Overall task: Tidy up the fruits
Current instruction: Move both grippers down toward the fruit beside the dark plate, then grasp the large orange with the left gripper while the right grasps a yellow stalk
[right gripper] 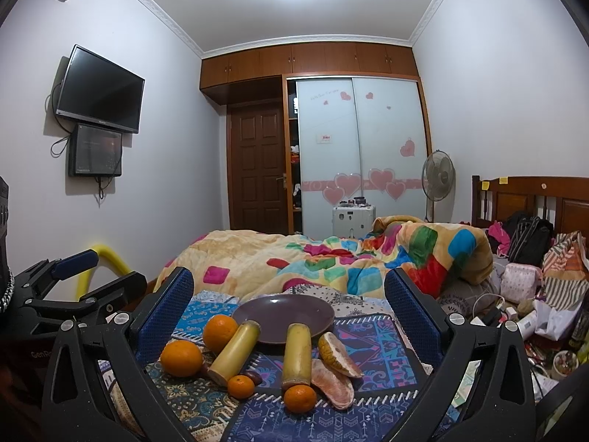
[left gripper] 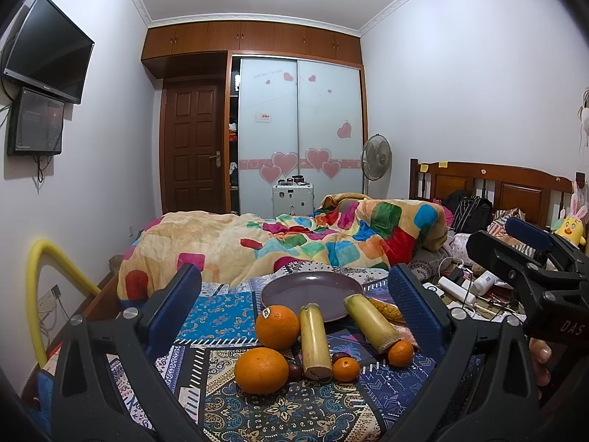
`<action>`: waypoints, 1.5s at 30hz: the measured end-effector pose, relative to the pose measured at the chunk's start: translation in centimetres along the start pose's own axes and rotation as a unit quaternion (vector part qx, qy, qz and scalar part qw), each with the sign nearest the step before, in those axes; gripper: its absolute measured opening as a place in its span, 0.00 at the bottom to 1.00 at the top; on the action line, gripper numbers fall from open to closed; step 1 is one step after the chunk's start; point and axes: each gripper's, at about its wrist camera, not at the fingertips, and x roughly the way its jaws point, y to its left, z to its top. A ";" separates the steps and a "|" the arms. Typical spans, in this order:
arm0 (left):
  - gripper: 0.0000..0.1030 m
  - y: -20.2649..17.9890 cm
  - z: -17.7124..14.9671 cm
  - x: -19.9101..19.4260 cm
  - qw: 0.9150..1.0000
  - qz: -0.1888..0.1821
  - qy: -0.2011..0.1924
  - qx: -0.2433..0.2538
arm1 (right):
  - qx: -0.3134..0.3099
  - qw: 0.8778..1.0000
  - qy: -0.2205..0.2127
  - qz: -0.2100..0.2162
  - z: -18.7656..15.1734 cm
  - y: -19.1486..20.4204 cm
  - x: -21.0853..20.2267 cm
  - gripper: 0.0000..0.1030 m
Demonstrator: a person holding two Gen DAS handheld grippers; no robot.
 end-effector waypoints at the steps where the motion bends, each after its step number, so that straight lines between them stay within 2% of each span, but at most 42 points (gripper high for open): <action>1: 1.00 0.0 0.0 0.0 1.000 0.000 0.000 0.000 | 0.000 1.000 0.000 0.000 0.0 0.0 0.0 1.00; 15: 1.00 0.2 -0.3 0.2 1.000 0.000 0.001 -0.004 | 0.002 1.000 0.003 0.004 -0.2 -0.4 0.2 1.00; 19: 1.00 0.4 -0.6 0.8 1.000 -0.001 0.013 -0.004 | 0.001 1.000 0.012 0.001 -0.4 -0.6 0.7 1.00; 25: 0.99 1.4 -1.6 2.7 0.999 0.003 0.054 0.004 | -0.017 0.999 0.052 0.001 -1.6 -1.1 2.5 1.00; 29: 0.88 2.4 -2.7 4.6 0.995 0.004 0.100 0.002 | -0.029 0.996 0.084 0.002 -2.7 -1.6 3.6 1.00; 31: 0.87 3.0 -3.4 5.6 0.992 0.000 0.124 0.000 | -0.029 0.995 0.101 0.003 -3.2 -1.9 4.1 0.98; 40: 0.82 4.6 -6.2 9.1 0.978 -0.012 0.207 -0.013 | -0.015 0.980 0.196 0.030 -5.9 -3.1 7.2 0.66; 42: 0.79 4.9 -6.7 9.9 0.974 -0.016 0.223 -0.020 | -0.013 0.975 0.217 0.039 -6.5 -3.2 7.8 0.64; 45: 0.77 5.0 -7.3 10.8 0.970 -0.023 0.242 -0.023 | -0.009 0.969 0.244 0.050 -7.2 -3.3 8.7 0.54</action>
